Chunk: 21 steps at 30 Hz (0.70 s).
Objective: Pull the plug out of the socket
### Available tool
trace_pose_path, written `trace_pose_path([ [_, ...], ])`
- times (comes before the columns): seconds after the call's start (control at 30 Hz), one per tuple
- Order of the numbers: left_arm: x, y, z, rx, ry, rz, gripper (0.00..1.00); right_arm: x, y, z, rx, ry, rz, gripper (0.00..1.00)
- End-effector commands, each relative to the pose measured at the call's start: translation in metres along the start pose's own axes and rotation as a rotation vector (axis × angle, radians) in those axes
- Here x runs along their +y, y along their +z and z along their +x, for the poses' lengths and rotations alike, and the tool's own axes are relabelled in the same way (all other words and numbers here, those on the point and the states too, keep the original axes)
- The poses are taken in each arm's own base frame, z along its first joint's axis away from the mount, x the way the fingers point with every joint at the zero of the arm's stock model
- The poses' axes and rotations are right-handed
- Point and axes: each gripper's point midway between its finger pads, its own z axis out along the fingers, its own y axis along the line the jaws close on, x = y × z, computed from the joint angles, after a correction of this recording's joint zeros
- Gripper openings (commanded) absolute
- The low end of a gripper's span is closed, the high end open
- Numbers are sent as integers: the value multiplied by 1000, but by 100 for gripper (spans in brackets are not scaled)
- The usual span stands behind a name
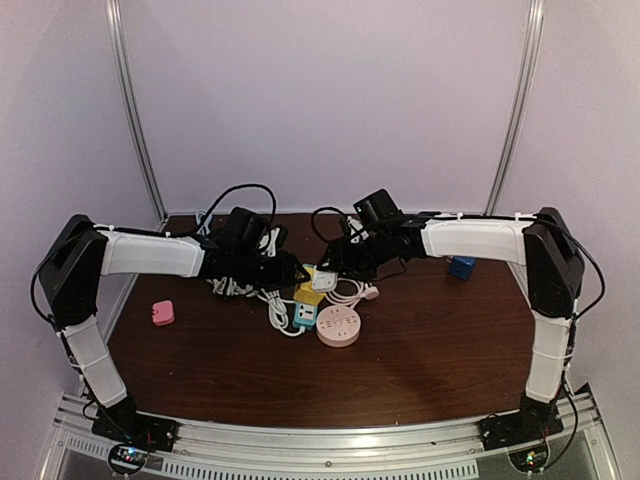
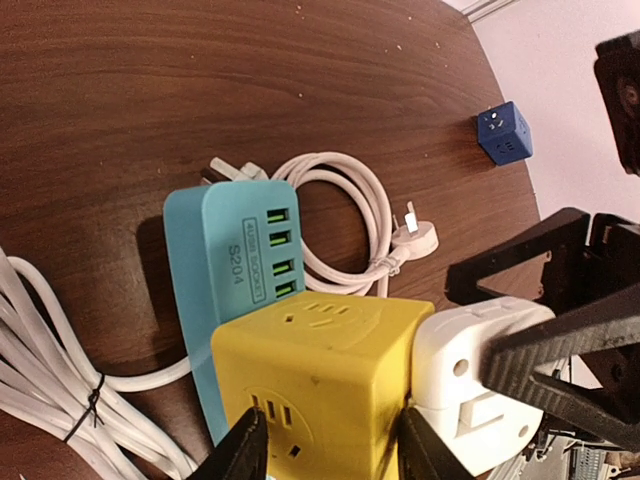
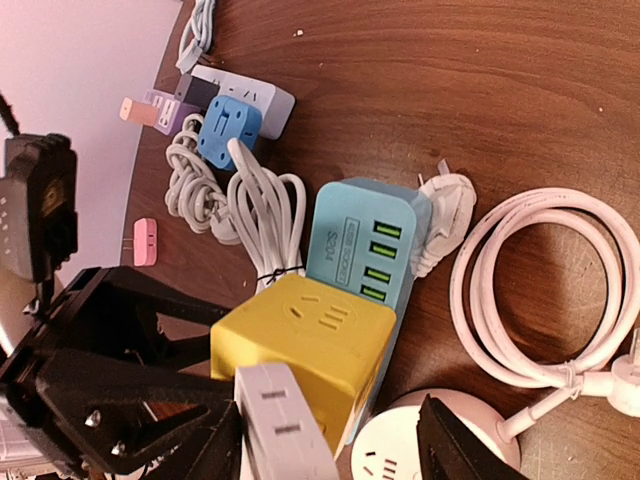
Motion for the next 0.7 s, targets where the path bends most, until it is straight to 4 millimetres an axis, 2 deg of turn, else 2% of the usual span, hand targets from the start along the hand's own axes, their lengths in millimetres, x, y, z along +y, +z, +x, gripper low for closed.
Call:
trace_pose_path([
  [0.0,44,5,23,56,-53,-123,45,6,-19,6,9,15,-28,60],
  [0.23,47,3,25,61,-55,-125,45,22,-22,16,27,27,-106,59],
  [0.47,47,3,26,67,-54,-121,45,35,-16,24,41,59,-200,36],
  [0.67,48,4,29,75,-63,-123,45,38,-8,28,62,110,-264,25],
])
